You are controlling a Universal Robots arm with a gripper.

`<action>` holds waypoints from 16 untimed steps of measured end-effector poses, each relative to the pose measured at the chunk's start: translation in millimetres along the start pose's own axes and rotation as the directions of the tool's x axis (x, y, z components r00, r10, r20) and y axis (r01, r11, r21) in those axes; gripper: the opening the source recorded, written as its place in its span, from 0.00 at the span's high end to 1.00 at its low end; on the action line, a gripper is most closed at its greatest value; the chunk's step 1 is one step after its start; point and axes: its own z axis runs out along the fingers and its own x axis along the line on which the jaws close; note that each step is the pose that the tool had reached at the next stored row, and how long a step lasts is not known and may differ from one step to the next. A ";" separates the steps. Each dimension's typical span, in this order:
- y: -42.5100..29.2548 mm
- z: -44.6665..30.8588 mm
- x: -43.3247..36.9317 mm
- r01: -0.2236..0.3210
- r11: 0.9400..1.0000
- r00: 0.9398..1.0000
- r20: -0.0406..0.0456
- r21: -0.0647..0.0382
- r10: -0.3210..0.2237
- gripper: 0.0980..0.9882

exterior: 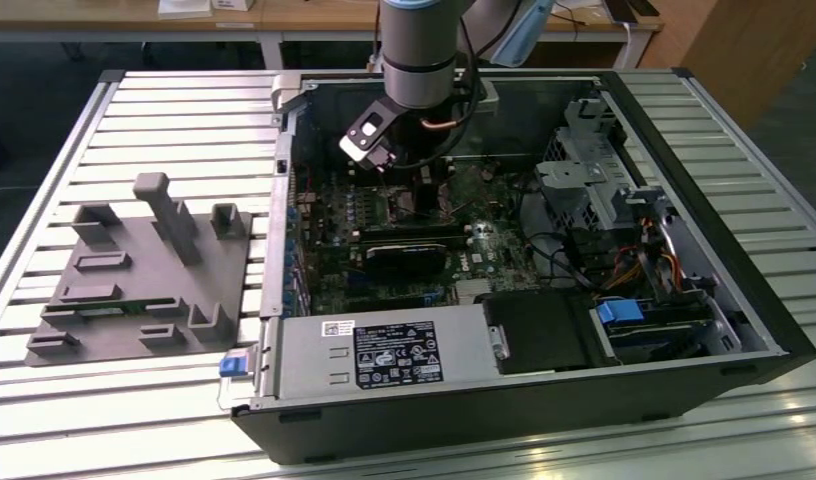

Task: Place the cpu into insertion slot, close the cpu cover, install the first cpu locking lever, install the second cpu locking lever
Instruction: 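Place the cpu into insertion slot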

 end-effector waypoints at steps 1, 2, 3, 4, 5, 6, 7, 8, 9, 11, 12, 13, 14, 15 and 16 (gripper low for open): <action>0.0 0.0 0.7 0.000 1.000 1.000 0.000 0.000 0.000 0.36; 0.0 0.0 1.3 0.000 1.000 1.000 0.000 0.000 0.000 0.36; 0.0 0.1 1.7 0.000 1.000 1.000 0.000 0.000 0.000 0.36; 0.0 0.4 2.0 0.000 1.000 1.000 0.000 0.000 0.000 0.36; 0.0 0.7 2.2 0.000 1.000 1.000 0.000 0.000 0.000 0.36; 0.0 0.9 2.3 0.000 1.000 1.000 0.000 0.000 0.000 0.36; 0.0 1.1 2.4 0.000 1.000 1.000 0.000 0.000 0.000 0.36; -0.1 1.4 2.5 0.000 1.000 1.000 0.000 0.000 0.000 0.36; -0.1 1.6 2.6 0.000 1.000 1.000 0.000 0.000 0.000 0.36; -0.1 1.6 2.6 0.000 1.000 1.000 0.000 0.000 0.000 0.36; -0.1 1.6 2.6 0.000 1.000 1.000 0.000 0.000 0.000 0.36; -0.1 1.6 2.6 0.000 1.000 1.000 0.000 0.000 0.000 0.36; 0.0 1.5 2.6 0.000 1.000 1.000 0.000 0.000 0.000 0.36; 0.0 1.2 2.6 0.000 1.000 1.000 0.000 0.000 0.000 0.36; 0.0 0.7 2.6 0.000 1.000 1.000 0.000 0.000 0.000 0.36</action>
